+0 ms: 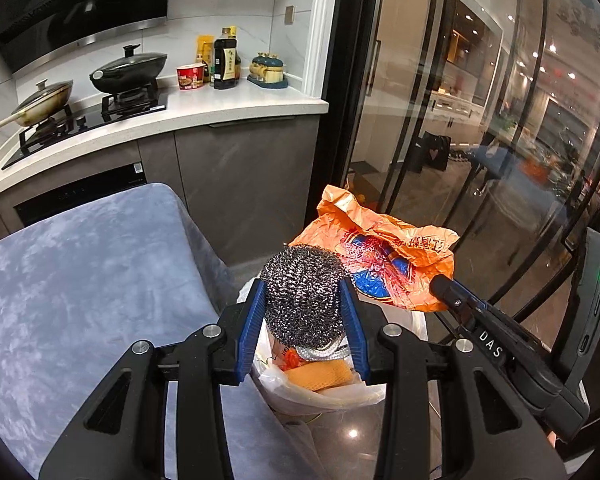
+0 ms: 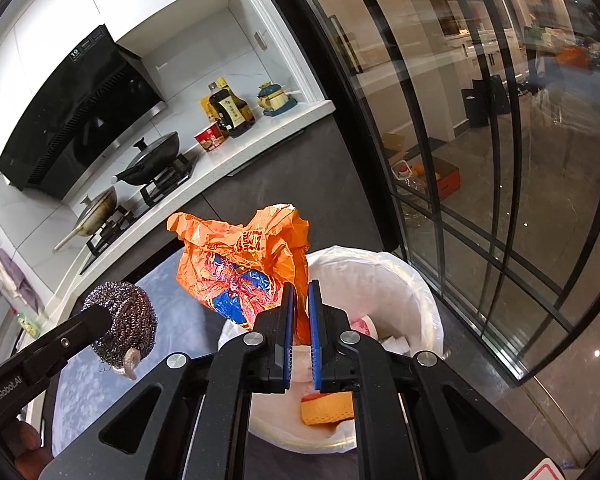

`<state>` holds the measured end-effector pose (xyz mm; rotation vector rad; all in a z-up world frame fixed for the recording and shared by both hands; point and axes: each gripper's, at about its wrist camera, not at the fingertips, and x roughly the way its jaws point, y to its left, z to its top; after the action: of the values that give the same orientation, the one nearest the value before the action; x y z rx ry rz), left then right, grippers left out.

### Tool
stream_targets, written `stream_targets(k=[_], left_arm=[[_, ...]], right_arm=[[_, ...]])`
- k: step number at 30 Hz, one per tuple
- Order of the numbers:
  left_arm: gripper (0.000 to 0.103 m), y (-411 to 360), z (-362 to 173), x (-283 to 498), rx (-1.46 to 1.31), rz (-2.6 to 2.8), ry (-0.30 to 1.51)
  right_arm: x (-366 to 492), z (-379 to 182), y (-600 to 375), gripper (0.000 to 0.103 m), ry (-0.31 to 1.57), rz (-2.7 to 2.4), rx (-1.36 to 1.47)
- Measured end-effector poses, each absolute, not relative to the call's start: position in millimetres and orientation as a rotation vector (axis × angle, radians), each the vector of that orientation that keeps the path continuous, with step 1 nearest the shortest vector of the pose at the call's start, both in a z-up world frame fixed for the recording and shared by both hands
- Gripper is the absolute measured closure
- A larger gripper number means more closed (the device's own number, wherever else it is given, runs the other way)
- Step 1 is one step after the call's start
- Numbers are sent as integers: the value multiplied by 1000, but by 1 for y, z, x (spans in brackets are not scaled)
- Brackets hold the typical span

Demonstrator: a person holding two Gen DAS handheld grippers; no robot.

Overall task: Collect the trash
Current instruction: 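Lift scrubber and orange wrapper and carry both over the bin, then lower both tools into the bin and open them to drop scrubber and wrapper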

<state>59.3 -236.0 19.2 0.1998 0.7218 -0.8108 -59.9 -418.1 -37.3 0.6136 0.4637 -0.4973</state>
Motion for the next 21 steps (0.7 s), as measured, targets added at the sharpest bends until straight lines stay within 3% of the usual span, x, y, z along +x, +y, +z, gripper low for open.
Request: stream_targets(k=[21], left_arm=[[67, -262, -3, 60, 244, -822, 782]], right_arm=[[-62, -66, -432, 96, 519, -549, 637]])
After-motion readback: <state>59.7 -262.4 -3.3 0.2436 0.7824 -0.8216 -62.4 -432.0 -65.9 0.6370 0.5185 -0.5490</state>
